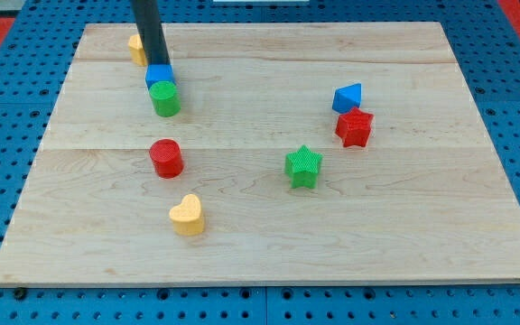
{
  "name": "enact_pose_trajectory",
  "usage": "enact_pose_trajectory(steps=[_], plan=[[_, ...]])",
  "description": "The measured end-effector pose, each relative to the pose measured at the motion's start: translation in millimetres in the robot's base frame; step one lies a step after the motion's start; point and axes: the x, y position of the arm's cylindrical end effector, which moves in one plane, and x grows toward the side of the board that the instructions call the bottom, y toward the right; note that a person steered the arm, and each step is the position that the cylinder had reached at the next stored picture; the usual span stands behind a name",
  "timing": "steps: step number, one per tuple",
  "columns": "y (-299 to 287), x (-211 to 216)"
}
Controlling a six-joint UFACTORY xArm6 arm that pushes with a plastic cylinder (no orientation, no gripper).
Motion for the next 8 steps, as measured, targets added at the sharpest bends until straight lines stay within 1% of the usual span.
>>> enact_pose_trajectory(steps=[1,2,3,4,5,6,7,8], plan=[[8.0,12.5],[3.8,15.3],[-37.9,5.4],[-118.3,5.8],[-117.7,-18.5],[-62.5,-22.7],[-50.7,-58.0],[-44.2,-67.0]])
